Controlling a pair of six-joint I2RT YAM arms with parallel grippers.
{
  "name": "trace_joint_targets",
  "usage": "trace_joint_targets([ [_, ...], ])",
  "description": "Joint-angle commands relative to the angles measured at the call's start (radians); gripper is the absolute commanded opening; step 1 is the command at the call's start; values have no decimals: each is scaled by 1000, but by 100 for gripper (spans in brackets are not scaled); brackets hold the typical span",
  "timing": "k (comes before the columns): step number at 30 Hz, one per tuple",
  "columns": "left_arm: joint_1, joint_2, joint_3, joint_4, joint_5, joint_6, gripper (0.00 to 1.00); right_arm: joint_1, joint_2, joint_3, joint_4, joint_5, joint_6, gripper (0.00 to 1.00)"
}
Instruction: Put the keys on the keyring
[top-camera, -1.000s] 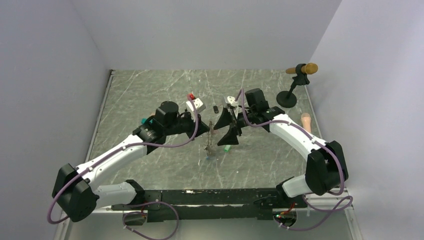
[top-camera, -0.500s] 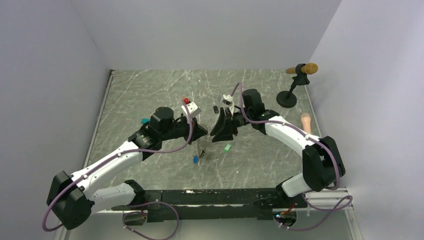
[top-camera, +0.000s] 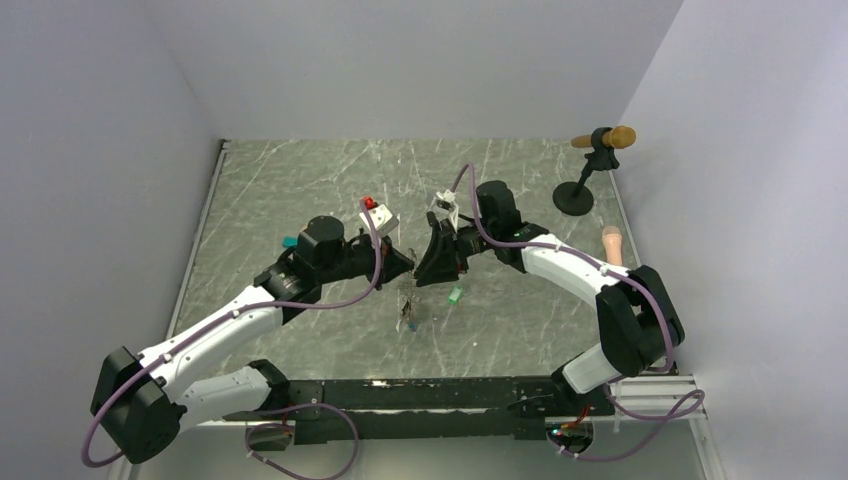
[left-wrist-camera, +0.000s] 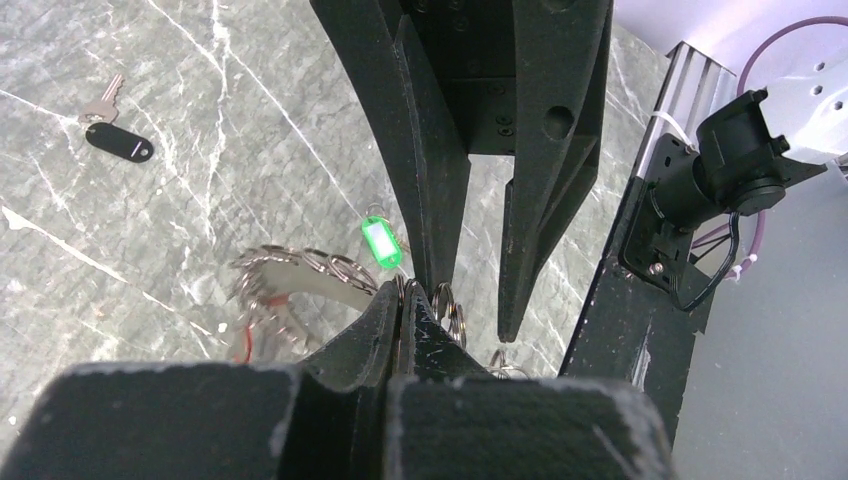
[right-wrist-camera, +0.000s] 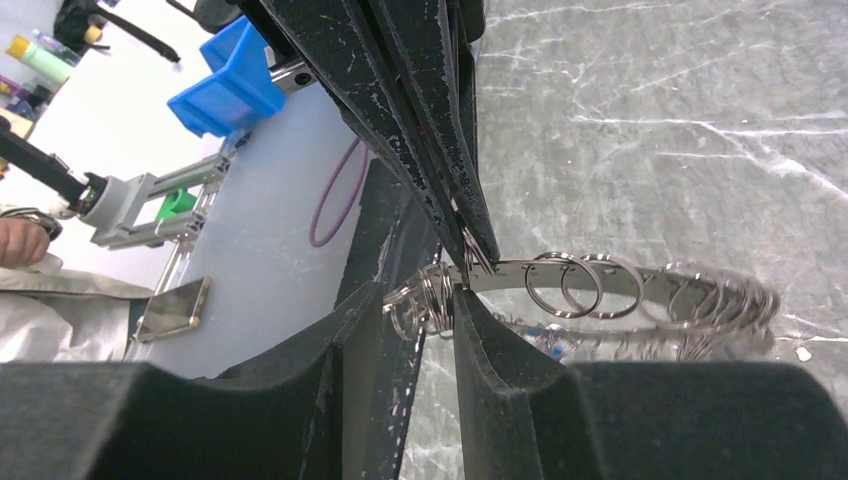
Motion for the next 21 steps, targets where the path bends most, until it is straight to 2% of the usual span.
trace_joint_targets([
  [1, -2, -30, 5, 70, 9, -4, 0, -5, -8, -11, 112, -40, 77, 37],
  [10, -1, -42, 0, 56, 3, 7, 0, -14, -7, -25, 169, -46, 133, 37],
  [15, -3, -45, -2, 51, 1, 9, 0, -18, -5, -29, 184, -48, 146, 30],
  [21, -1, -45, -2, 47, 1, 11, 0, -20, -3, -32, 193, -43, 160, 29],
])
